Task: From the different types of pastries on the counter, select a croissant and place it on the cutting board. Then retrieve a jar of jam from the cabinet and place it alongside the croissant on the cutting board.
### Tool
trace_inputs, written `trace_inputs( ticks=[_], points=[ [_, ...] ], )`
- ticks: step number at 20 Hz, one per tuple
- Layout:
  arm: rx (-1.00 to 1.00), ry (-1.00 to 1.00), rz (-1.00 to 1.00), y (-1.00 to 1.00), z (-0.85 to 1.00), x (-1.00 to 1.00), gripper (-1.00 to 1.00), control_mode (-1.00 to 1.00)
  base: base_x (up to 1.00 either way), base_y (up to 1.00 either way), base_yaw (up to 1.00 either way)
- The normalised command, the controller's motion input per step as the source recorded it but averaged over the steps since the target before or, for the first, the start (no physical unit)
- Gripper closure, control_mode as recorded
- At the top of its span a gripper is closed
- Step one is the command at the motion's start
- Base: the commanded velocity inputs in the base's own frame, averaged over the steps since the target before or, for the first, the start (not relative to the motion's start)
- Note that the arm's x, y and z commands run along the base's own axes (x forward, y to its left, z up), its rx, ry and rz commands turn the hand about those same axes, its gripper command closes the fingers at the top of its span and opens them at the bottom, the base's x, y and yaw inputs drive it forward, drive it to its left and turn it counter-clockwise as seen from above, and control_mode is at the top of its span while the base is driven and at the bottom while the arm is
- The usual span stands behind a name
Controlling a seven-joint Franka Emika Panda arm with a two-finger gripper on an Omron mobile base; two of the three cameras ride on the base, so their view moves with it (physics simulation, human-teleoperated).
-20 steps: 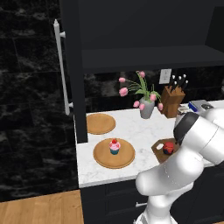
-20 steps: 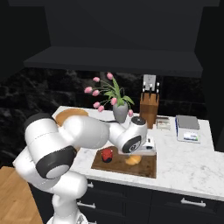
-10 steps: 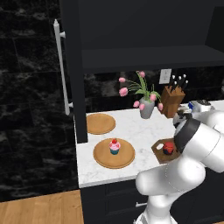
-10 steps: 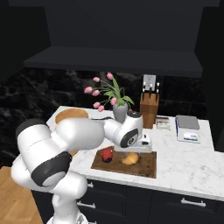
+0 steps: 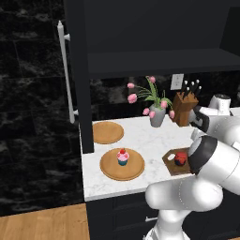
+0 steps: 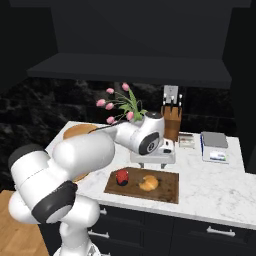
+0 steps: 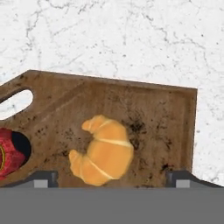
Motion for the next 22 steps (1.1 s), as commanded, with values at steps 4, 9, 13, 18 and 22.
trace_inputs(
  ticks=[4,9,13,18,22],
  points=[
    [0.00,0.09,-0.12,0.10,-0.12,-0.52,-1.00,-1.00,0.00,0.00,0.00],
    [0.00,-0.12,-0.19,0.31,-0.61,-1.00,-1.00,-1.00,0.00,0.00,0.00],
    [0.00,-0.15,-0.16,0.37,-0.66,-1.00,-1.00,-1.00,0.00,0.00,0.00],
    [0.00,-0.13,-0.16,0.31,-0.52,-1.00,-1.00,-1.00,0.00,0.00,0.00],
    [0.00,-0.04,-0.12,0.30,-0.49,-1.00,-1.00,-1.00,0.00,0.00,0.00]
  ],
)
